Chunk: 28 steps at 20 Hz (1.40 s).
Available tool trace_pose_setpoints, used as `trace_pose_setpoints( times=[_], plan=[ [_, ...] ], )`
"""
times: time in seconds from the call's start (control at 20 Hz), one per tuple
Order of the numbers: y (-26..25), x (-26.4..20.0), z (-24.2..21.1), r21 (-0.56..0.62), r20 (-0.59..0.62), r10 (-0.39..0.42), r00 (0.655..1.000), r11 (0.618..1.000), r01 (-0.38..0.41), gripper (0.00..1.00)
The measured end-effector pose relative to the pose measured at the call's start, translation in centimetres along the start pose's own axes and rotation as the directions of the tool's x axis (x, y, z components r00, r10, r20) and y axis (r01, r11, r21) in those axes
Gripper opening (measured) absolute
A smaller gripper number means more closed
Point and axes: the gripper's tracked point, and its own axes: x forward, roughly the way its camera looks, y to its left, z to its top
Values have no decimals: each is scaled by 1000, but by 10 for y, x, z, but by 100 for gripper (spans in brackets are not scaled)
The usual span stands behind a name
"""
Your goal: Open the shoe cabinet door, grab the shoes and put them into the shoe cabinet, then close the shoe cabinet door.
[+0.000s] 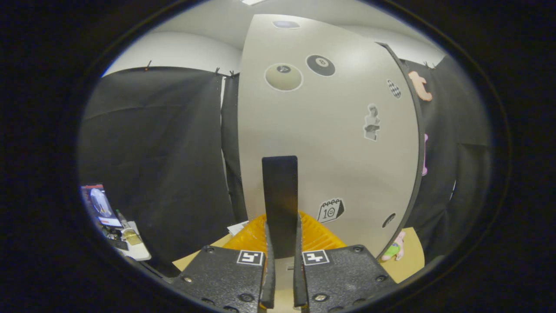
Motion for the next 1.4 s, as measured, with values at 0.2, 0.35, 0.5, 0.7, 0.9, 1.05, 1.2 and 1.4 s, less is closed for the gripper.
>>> trace_pose_setpoints(
  times=[0.2, 0.35, 0.5, 0.7, 0.9, 1.05, 1.2, 1.4],
  plan=[
    [-11, -19, -3, 5, -10, -14, 1000, 1000, 14, 20],
    [-24, -42, -5, 12, -7, -48, 999, 999, 48, 20],
    [-44, -62, -6, 0, 1, -111, 994, 994, 111, 19],
    [-83, -81, -8, -29, 12, -243, 970, 970, 243, 15],
    [-131, -103, -6, -28, 25, -414, 910, 910, 414, 6],
    [-107, -89, -8, 42, 4, -312, 950, 949, 312, 4],
    [-115, -93, -8, -53, 19, -327, 945, 943, 328, 4],
    [-112, -88, -10, 31, 9, -308, 951, 951, 307, 4]
  ],
)
